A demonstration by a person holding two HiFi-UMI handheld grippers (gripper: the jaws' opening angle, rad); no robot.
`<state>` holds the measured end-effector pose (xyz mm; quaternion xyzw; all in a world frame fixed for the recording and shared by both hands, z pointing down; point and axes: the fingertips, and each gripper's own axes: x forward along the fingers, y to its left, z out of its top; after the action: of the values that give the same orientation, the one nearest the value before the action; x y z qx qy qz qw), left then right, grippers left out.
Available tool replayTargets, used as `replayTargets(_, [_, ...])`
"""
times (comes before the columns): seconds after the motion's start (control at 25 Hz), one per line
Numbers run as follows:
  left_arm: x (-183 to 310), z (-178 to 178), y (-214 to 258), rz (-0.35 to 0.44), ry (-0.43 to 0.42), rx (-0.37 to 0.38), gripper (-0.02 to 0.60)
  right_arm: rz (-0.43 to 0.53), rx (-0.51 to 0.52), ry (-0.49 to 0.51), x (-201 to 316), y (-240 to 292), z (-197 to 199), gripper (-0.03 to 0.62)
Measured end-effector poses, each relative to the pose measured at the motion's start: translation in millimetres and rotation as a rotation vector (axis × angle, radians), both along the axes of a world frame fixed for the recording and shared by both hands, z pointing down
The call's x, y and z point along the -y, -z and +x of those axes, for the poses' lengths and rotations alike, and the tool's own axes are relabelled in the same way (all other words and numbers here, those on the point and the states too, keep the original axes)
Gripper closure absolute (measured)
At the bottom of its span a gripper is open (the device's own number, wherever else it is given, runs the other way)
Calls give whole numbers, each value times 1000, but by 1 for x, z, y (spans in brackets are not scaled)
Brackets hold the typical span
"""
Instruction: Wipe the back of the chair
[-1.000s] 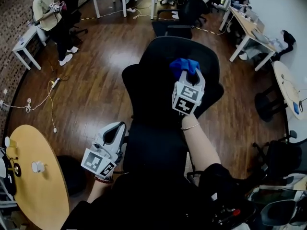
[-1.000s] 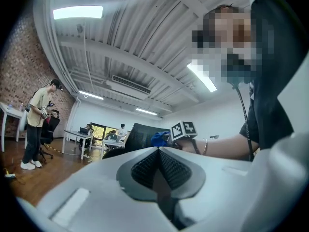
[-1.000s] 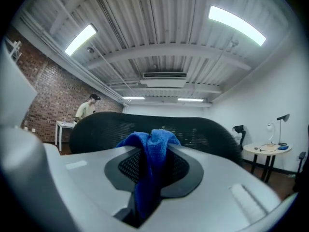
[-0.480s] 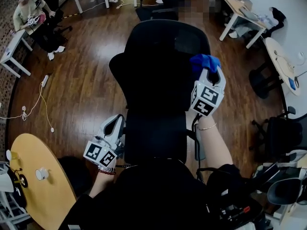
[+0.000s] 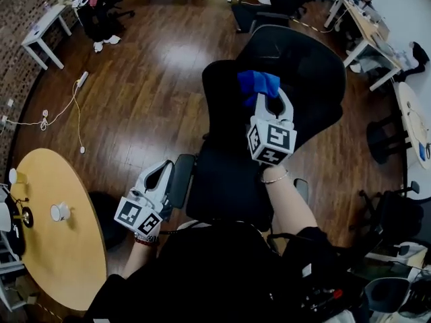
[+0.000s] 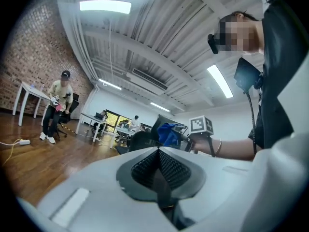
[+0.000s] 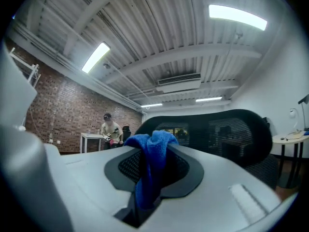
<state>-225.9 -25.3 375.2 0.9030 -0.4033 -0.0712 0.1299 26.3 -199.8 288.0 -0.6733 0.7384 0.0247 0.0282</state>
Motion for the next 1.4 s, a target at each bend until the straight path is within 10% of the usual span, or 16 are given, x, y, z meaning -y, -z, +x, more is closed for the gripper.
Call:
replayTargets(0.32, [-11, -40, 5, 7, 87, 4, 581, -41, -105, 19, 53, -13, -46, 517])
replayTargets(0.8, [-7, 12, 6, 19, 82, 12, 581, -143, -108, -319, 22, -27, 134, 517])
replayTargets(1.16, [-10, 107, 12, 12, 128, -4, 581, -112, -167, -213, -11, -22, 210, 514])
replayTargets(1.4, [-11, 88, 7, 0, 172, -10, 581, -109, -61, -287, -40, -29, 230, 514])
